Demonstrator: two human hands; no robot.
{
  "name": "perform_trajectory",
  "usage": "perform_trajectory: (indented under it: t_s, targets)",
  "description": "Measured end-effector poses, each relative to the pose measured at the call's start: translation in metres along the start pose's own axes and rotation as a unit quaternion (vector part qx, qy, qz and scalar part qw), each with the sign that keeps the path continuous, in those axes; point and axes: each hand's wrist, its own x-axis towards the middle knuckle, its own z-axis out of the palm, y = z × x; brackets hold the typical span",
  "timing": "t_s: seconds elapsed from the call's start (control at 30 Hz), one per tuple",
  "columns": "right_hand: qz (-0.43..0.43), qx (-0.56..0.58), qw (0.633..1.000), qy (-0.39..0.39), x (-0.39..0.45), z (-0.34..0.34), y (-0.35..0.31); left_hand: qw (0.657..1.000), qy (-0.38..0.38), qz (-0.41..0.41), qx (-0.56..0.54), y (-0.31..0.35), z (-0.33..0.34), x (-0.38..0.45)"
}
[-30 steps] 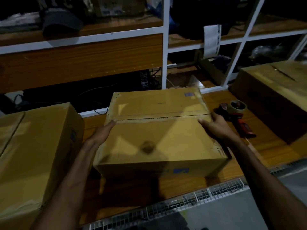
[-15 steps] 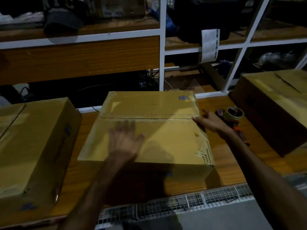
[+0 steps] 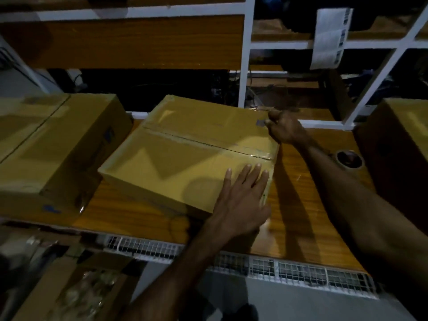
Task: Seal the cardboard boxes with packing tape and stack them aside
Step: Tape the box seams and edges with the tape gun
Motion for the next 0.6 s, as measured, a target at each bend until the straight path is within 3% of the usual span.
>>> perform_trajectory:
  t_s: [0.1, 0.17, 0.33, 0.5, 0.6]
  targets:
    - [-0.016, 0.018, 0.998, 0.059, -0.043, 0.011, 0.006, 1.0, -0.004, 0.021, -0.017, -0.014, -0.002, -0.041]
    - [0.035, 0.037, 0.994, 0.093, -0.084, 0.019, 0.004, 0.999, -0.011, 0.032, -0.042, -0.027, -0.005, -0.075]
    - [0.062, 0.004, 0.983, 0.171, -0.19, 0.044, -0.022, 0.975, 0.014, 0.062, -0.212, -0.073, -0.026, -0.156]
    - [0.125, -0.025, 0.968, 0.215, -0.274, 0.069, -0.082, 0.965, 0.012, -0.005, -0.262, -0.138, -0.027, -0.174]
    - [0.13, -0.029, 0.97, 0.203, -0.299, 0.085, -0.1, 0.956, 0.088, -0.047, -0.277, -0.165, -0.029, -0.177]
